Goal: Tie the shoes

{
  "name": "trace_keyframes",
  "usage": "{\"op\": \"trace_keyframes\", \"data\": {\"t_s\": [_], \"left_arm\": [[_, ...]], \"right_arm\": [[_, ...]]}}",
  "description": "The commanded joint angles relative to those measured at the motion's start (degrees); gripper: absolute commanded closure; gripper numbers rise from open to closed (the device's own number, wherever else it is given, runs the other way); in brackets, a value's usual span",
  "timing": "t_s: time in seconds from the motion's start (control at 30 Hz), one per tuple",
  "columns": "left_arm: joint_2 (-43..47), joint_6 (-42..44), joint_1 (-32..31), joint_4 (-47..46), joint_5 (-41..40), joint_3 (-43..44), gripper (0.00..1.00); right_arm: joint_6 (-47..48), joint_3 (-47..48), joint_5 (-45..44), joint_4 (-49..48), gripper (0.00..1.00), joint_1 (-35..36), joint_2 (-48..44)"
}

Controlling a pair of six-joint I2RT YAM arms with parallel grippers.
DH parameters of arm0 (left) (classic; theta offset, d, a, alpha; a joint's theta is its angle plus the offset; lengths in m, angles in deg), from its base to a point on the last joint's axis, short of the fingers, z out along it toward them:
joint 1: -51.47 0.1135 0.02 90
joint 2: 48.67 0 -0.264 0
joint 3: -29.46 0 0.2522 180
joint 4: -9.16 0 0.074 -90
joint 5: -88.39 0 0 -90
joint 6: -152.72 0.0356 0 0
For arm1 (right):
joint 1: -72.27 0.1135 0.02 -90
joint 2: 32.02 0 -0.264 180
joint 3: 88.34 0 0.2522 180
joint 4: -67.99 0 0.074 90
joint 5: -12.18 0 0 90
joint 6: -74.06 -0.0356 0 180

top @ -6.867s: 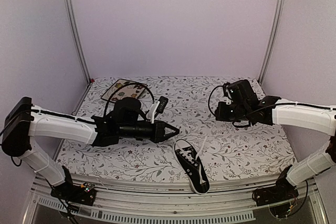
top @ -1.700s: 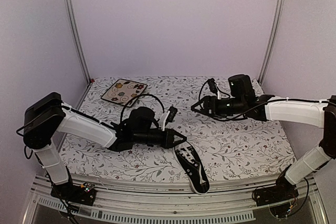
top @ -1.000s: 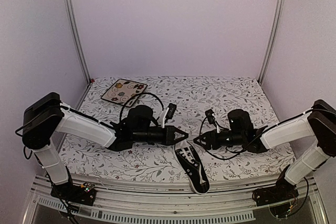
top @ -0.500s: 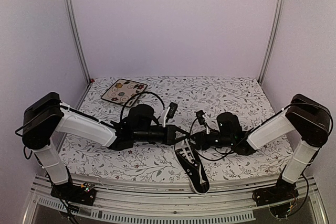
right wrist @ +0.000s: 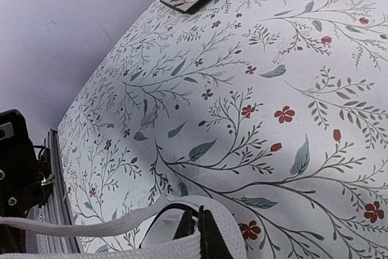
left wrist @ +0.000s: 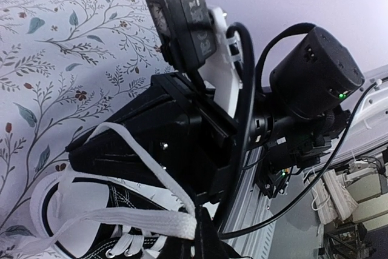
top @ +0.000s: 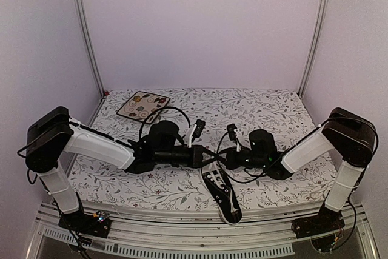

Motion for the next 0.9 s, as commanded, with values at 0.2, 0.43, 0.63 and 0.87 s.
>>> {"op": "trace_keyframes", "data": {"t_s": [0.2, 0.43, 0.63, 0.87], "left_arm": [[0.88, 0.02, -0.8, 2.23, -1.6, 1.9, 1.0], [0.66, -1.61, -0.86, 8.44, -4.29, 5.23, 1.0], [0.3, -5.36, -0.75, 10.07, -4.65, 6.52, 1.0], [-0.61, -7.19, -0.76, 11.48, -3.91, 8.0, 1.0]], "right_arm": [[0.1, -5.45, -10.39, 5.88, 0.98, 0.44, -14.42], [3.4, -6.89, -5.69, 24.0, 0.98, 0.87, -29.78], [3.84, -7.39, 0.59, 32.61, 0.98, 1.98, -37.71], [2.98, -6.05, -3.59, 34.63, 0.98, 9.48, -37.87]]}}
